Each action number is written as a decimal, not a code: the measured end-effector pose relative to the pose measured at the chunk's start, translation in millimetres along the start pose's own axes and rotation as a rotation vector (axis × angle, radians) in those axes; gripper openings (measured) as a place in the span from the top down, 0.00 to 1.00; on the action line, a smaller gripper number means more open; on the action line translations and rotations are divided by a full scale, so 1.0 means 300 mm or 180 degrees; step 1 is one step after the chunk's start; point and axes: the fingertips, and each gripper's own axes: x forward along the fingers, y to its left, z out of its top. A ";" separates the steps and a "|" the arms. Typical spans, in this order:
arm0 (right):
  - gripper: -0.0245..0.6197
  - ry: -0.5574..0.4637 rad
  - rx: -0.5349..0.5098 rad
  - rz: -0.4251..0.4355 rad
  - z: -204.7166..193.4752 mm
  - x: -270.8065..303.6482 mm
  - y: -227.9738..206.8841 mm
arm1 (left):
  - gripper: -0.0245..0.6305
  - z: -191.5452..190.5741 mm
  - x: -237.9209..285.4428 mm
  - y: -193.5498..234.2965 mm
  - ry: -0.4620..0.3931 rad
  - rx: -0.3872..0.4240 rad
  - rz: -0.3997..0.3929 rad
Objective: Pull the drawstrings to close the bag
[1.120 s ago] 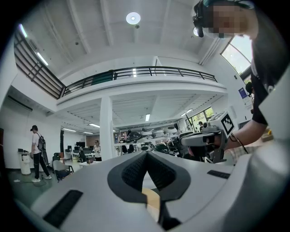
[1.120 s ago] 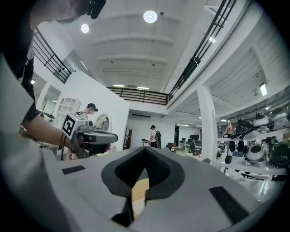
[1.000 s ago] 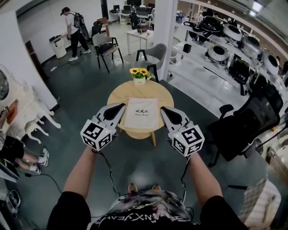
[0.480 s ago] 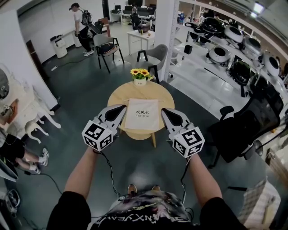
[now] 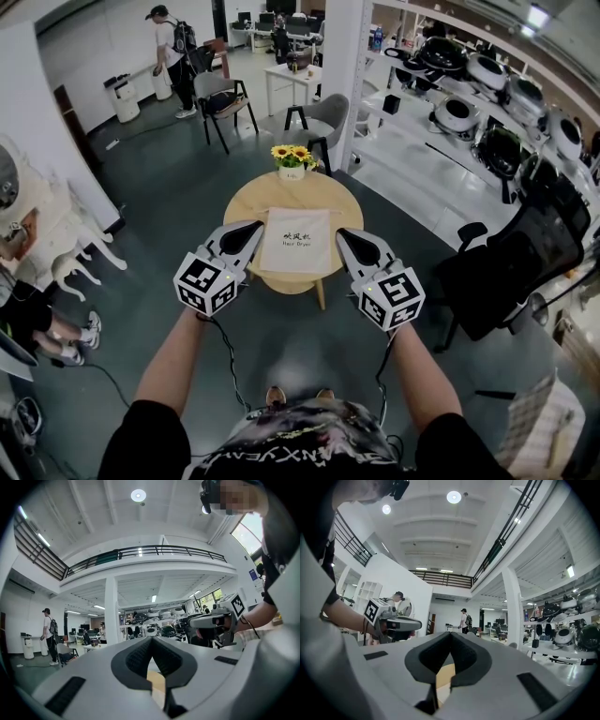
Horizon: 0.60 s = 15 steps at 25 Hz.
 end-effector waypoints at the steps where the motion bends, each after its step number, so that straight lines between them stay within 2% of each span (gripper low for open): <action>1: 0.95 -0.0002 -0.0003 0.0000 -0.001 0.001 -0.001 | 0.94 -0.003 0.002 0.003 -0.0002 -0.0010 0.0006; 10: 0.95 0.0003 -0.0021 -0.0006 -0.010 0.010 -0.003 | 0.94 -0.012 0.003 0.016 -0.0009 0.0009 0.0018; 15: 0.95 0.0013 -0.0048 -0.0003 -0.012 0.013 0.002 | 0.90 -0.019 0.002 0.006 0.0012 0.0026 -0.0034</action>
